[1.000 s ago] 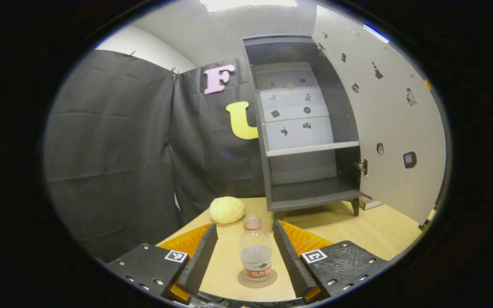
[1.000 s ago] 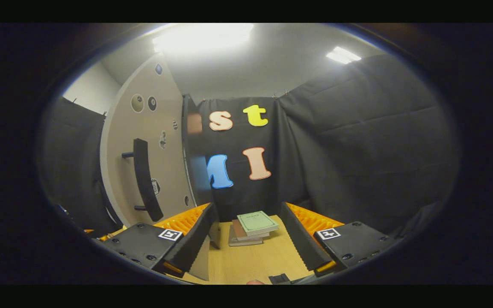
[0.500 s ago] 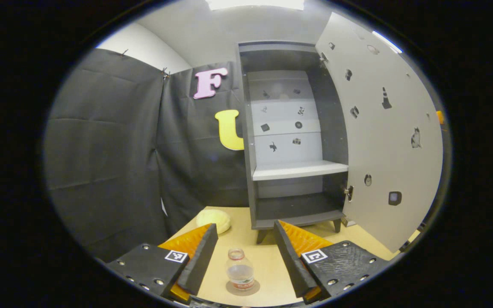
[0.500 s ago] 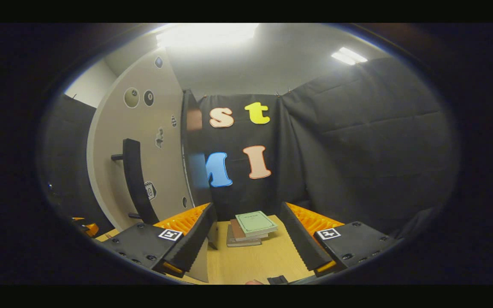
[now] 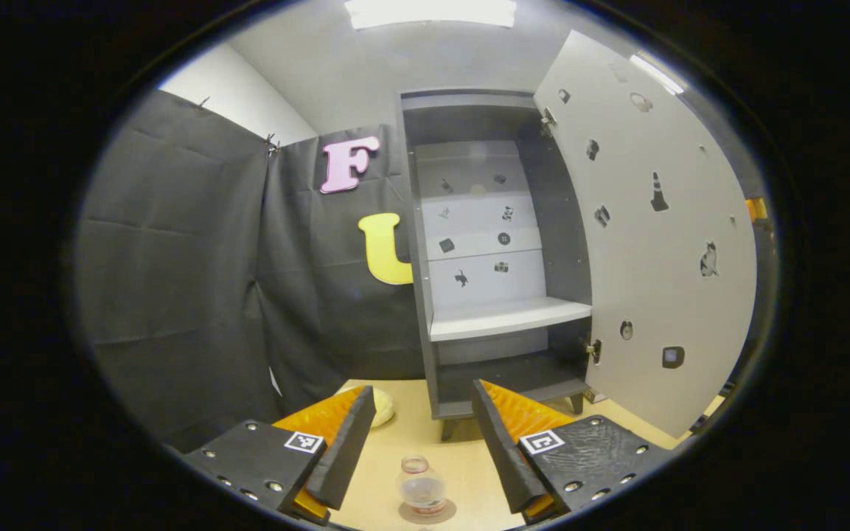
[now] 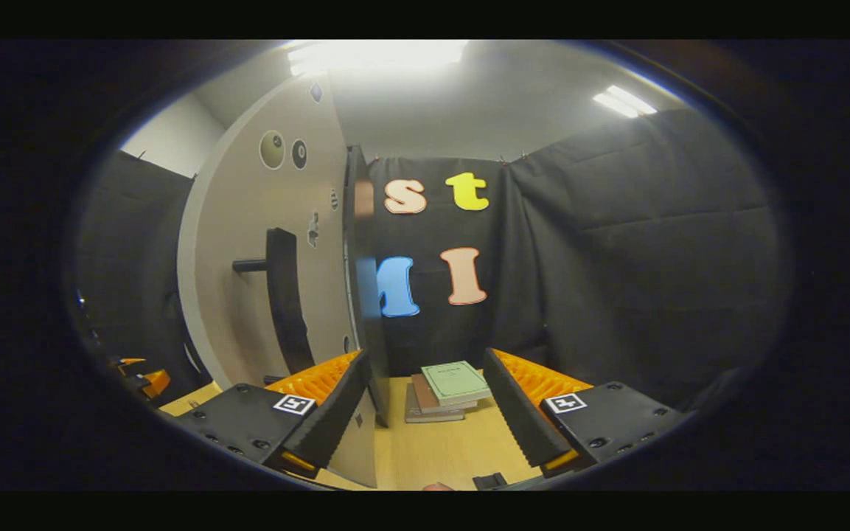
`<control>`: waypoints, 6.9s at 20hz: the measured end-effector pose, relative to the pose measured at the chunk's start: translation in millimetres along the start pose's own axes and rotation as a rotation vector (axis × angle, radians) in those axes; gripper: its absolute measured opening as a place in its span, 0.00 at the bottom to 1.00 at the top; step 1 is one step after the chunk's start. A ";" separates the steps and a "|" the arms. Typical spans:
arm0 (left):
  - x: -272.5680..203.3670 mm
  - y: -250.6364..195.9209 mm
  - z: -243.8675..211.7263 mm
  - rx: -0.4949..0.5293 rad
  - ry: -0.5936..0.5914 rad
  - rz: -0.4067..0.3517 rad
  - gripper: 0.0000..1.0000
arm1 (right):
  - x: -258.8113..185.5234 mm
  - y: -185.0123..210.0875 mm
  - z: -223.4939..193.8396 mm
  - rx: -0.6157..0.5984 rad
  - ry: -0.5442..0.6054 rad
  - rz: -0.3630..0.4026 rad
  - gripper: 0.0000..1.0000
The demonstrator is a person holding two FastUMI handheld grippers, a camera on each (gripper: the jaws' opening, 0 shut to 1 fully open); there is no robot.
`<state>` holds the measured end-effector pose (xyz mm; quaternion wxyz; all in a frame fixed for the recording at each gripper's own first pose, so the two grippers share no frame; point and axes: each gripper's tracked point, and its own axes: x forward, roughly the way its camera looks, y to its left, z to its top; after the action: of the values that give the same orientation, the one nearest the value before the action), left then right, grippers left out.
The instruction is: Open the cabinet door with the right hand, grasp the bottle in the cabinet with the left hand and place it on the coaster, then close the cabinet door with the right hand.
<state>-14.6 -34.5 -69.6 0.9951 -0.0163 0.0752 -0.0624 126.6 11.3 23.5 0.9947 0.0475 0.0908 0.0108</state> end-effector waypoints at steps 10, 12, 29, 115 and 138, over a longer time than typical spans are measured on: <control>9.0 10.3 5.5 0.001 -0.008 -0.023 0.79 | -2.2 1.0 3.0 -0.021 -0.005 -0.050 0.92; 9.8 9.5 5.3 0.003 -0.009 -0.029 0.81 | -3.6 1.3 3.1 -0.022 -0.004 -0.055 0.97; 12.7 22.2 4.5 -0.012 -0.018 -0.046 0.81 | -17.8 40.7 2.3 -0.067 0.001 0.014 0.95; -57.5 -35.8 90.3 0.096 -0.122 0.077 0.78 | -81.8 3.9 -32.1 -0.105 -0.058 0.171 0.97; -92.9 -32.6 93.0 0.048 -0.132 0.044 0.79 | -128.2 4.7 -21.6 -0.023 -0.065 0.152 0.97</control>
<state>-95.6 -53.0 37.4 0.9991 0.0053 0.0084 -0.0409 -3.5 14.2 25.8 0.9939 0.0429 0.0543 0.0857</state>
